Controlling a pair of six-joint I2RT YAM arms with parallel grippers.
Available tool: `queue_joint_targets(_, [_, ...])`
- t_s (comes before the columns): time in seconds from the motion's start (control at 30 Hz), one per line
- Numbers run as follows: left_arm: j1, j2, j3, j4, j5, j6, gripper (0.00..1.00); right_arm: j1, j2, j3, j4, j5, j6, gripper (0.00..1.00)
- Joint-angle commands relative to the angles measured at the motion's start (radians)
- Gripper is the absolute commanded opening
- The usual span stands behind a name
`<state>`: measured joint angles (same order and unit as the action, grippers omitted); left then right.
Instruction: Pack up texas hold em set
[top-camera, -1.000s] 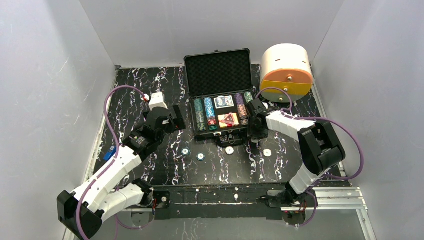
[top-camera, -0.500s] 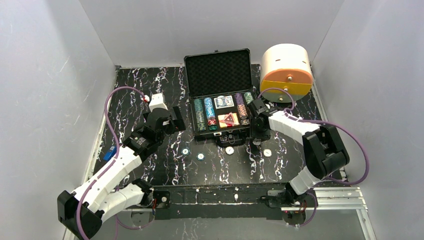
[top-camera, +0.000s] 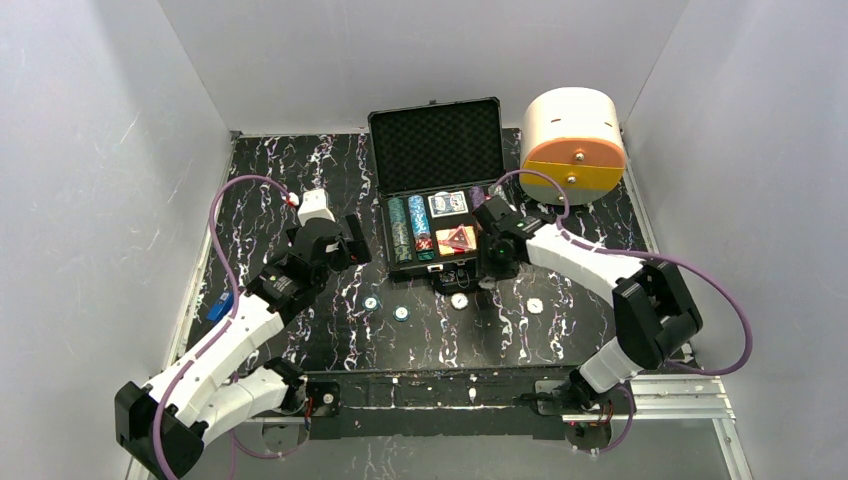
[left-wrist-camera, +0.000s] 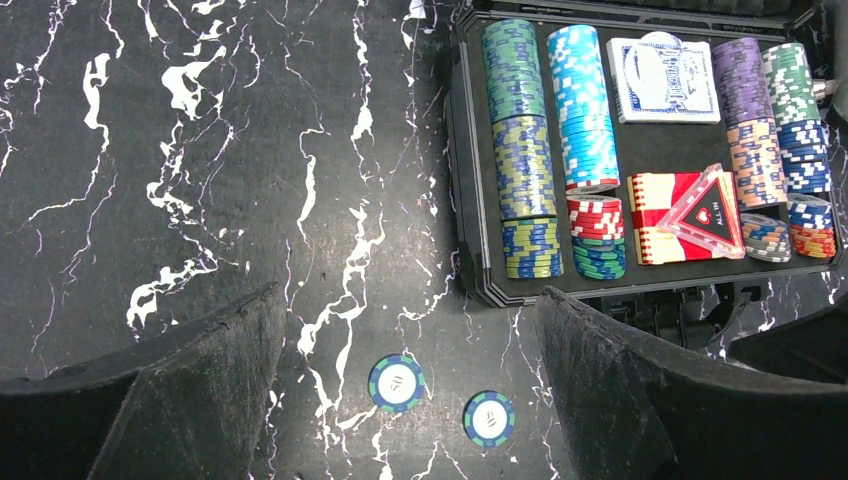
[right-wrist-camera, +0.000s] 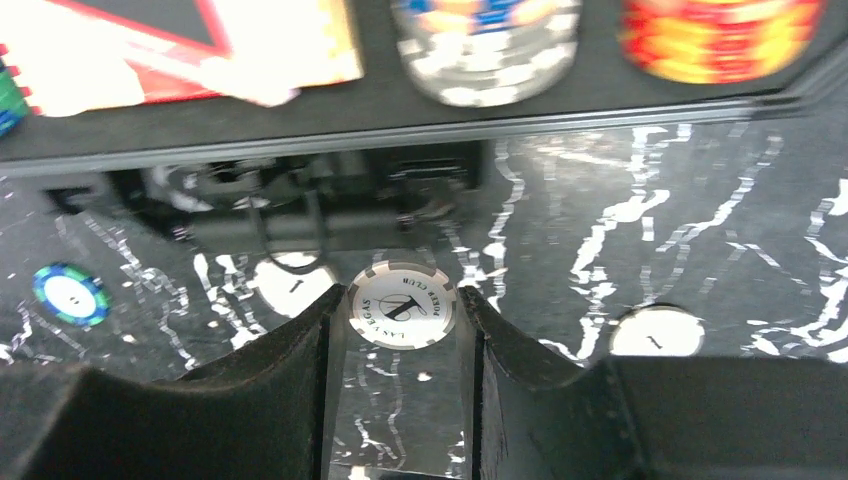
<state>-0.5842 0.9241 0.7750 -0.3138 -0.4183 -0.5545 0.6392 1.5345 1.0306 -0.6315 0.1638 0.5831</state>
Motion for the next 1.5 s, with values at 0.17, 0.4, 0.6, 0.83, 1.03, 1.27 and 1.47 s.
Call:
queue_joint_targets(0.17, [0.004, -0.036, -0.013, -0.008, -0.033, -0.003, 0.92, 0.175, 0.092, 0.089, 0.002, 0.013, 0.098, 0.43])
queue_joint_targets(0.4, [0.004, -0.038, -0.013, -0.013, -0.037, -0.002, 0.92, 0.215, 0.146, 0.11, 0.004, 0.033, 0.106, 0.44])
queue_joint_targets(0.6, [0.004, -0.036, -0.015, -0.013, -0.039, -0.002, 0.92, 0.217, 0.189, 0.125, 0.016, 0.039, 0.098, 0.45])
queue_joint_targets(0.83, [0.004, -0.038, -0.011, -0.014, -0.043, 0.001, 0.92, 0.221, 0.215, 0.131, 0.03, 0.031, 0.097, 0.48])
queue_joint_targets(1.03, [0.004, -0.03, -0.006, -0.013, -0.042, 0.001, 0.92, 0.221, 0.191, 0.131, 0.021, 0.039, 0.097, 0.63])
queue_joint_targets(1.27, [0.004, -0.028, -0.003, -0.013, -0.041, 0.002, 0.92, 0.209, 0.057, 0.072, -0.019, 0.116, 0.143, 0.66])
queue_joint_targets(1.47, [0.004, -0.03, -0.007, -0.013, -0.039, 0.002, 0.92, 0.101, -0.133, -0.093, -0.026, 0.211, 0.207, 0.66])
